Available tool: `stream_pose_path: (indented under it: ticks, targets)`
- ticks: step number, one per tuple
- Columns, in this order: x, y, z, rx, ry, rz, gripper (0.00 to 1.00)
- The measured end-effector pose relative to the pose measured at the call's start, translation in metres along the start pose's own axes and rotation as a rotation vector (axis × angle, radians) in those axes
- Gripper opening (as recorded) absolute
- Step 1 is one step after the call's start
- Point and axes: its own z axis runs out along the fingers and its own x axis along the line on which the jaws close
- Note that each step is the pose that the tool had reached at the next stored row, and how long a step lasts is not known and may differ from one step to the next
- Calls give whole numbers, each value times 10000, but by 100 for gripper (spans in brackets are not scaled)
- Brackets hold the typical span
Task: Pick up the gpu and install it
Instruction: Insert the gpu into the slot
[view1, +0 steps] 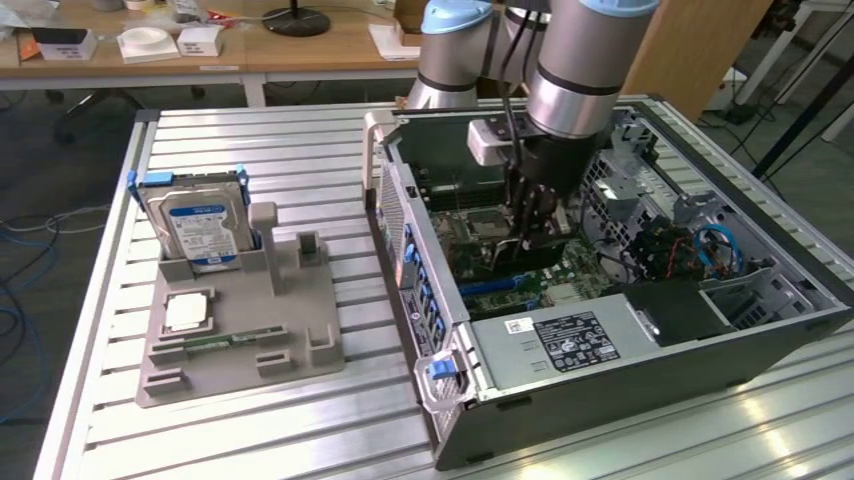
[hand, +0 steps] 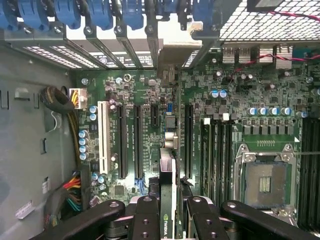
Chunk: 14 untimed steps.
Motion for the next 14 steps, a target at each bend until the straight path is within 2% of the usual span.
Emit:
stream_pose_path:
  ticks: [14]
  targets:
    - [4,109,63,11,16,-30,26]
